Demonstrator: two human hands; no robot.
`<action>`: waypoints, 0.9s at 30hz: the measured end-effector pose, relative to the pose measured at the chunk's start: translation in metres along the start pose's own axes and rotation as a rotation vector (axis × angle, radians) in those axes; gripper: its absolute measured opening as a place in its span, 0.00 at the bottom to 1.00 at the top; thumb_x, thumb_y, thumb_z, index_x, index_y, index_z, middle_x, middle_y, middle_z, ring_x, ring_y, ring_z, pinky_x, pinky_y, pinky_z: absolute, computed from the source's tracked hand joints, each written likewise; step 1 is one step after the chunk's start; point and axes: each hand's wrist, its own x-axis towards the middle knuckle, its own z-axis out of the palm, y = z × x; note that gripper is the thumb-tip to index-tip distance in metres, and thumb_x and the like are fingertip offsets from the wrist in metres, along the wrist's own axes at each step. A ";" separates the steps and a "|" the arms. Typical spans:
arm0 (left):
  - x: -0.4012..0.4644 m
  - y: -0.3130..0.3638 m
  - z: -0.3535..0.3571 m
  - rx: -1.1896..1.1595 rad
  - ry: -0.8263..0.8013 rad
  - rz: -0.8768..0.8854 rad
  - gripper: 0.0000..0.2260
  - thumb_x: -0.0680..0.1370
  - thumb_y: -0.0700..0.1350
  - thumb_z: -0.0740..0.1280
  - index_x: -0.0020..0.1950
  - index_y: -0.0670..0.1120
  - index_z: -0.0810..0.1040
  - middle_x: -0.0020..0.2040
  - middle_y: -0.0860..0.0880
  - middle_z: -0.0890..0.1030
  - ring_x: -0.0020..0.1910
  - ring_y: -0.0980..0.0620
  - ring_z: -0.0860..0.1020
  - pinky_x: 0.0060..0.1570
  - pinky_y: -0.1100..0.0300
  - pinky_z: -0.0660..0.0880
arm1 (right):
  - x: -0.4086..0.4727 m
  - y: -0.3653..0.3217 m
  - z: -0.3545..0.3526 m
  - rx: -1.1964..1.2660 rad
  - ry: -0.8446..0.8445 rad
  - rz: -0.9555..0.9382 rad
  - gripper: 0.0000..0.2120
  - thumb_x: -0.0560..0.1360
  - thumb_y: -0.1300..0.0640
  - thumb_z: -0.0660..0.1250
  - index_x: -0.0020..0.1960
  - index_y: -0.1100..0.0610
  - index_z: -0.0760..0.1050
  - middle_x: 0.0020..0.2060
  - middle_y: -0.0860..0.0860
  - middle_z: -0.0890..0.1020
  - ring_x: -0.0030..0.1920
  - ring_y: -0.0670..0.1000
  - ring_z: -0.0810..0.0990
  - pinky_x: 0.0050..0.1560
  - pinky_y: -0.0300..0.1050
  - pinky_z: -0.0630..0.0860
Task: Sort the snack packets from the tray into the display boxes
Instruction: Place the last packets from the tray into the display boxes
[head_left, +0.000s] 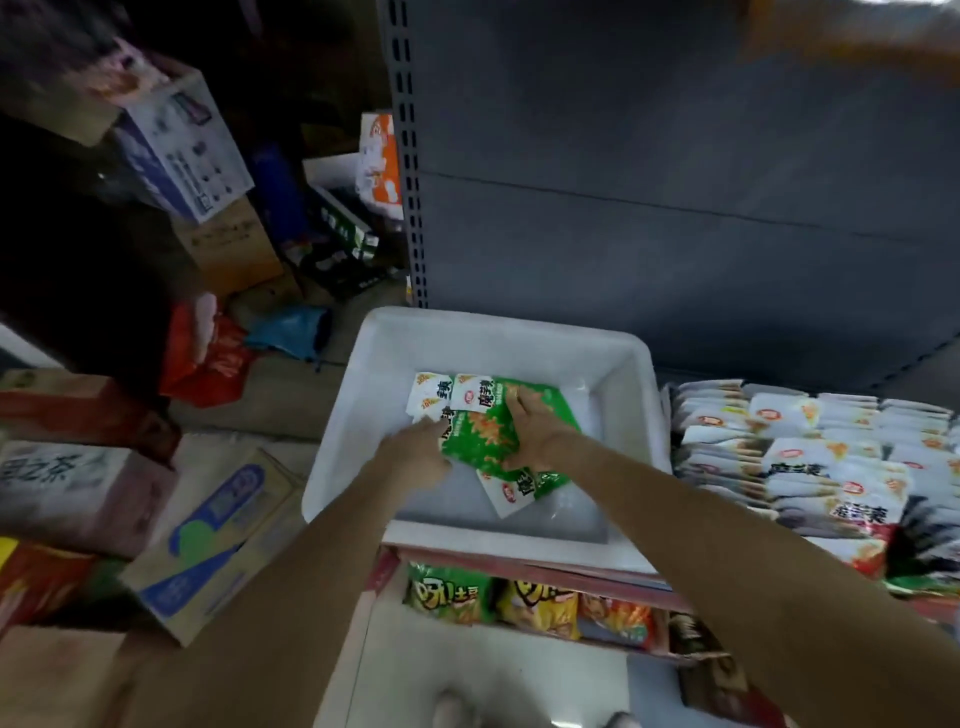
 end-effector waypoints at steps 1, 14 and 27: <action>0.002 -0.001 -0.001 0.011 -0.005 0.000 0.30 0.78 0.47 0.62 0.77 0.49 0.53 0.77 0.46 0.54 0.74 0.46 0.60 0.70 0.52 0.63 | 0.002 -0.001 0.003 0.000 -0.004 0.009 0.50 0.70 0.52 0.73 0.77 0.56 0.39 0.77 0.53 0.43 0.76 0.56 0.49 0.75 0.55 0.54; 0.015 0.006 0.012 -0.423 0.260 -0.255 0.20 0.76 0.60 0.61 0.58 0.48 0.80 0.60 0.45 0.77 0.60 0.43 0.71 0.59 0.50 0.72 | -0.034 -0.018 0.007 -0.389 0.230 -0.075 0.16 0.80 0.64 0.56 0.66 0.55 0.67 0.53 0.54 0.79 0.51 0.54 0.78 0.43 0.43 0.70; -0.019 0.053 -0.006 -1.024 0.548 -0.039 0.12 0.78 0.42 0.65 0.37 0.50 0.67 0.44 0.41 0.81 0.44 0.42 0.81 0.47 0.42 0.79 | -0.073 0.011 -0.022 0.609 0.425 -0.066 0.27 0.77 0.59 0.66 0.73 0.55 0.61 0.63 0.55 0.74 0.63 0.54 0.73 0.61 0.43 0.68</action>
